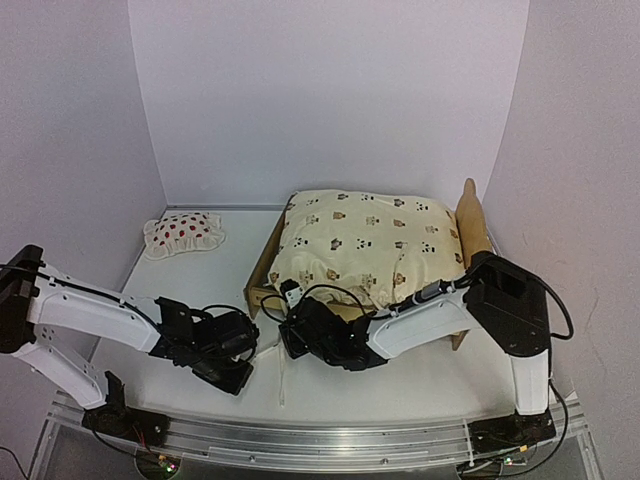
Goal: Set up the pet bed
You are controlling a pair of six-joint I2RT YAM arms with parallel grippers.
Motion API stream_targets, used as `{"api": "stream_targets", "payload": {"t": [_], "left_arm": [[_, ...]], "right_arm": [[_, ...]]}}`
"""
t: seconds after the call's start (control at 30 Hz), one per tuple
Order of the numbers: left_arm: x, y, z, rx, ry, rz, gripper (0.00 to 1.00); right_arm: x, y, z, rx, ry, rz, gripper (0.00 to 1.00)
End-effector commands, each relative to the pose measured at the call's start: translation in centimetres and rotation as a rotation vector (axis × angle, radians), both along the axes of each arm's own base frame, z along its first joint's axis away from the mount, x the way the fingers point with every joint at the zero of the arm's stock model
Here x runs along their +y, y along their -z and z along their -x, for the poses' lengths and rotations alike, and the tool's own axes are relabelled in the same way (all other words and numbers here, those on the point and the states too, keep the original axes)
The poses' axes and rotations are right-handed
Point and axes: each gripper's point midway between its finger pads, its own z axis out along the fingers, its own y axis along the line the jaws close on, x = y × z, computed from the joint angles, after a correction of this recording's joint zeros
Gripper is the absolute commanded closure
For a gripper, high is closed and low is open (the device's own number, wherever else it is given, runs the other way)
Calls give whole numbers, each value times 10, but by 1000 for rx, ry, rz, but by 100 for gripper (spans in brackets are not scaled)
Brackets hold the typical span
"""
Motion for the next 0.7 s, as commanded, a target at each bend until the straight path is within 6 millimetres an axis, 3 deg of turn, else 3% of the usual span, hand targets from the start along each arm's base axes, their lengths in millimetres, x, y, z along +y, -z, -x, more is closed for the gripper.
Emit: {"api": "stream_targets", "payload": {"t": [0.0, 0.2, 0.37, 0.5, 0.67], "left_arm": [[-6, -9, -4, -26, -5, 62, 100], [-6, -12, -3, -29, 3, 83, 100], [-6, -15, -4, -40, 2, 92, 100], [-11, -23, -11, -72, -5, 107, 100], [-25, -47, -28, -159, -16, 146, 100]], "right_arm": [[10, -17, -19, -87, 72, -77, 51], [22, -15, -24, -135, 55, -113, 61], [23, -15, -26, -168, 52, -127, 87], [18, -21, -21, -172, 33, -135, 99], [16, -31, -8, -155, -46, -140, 100]]}}
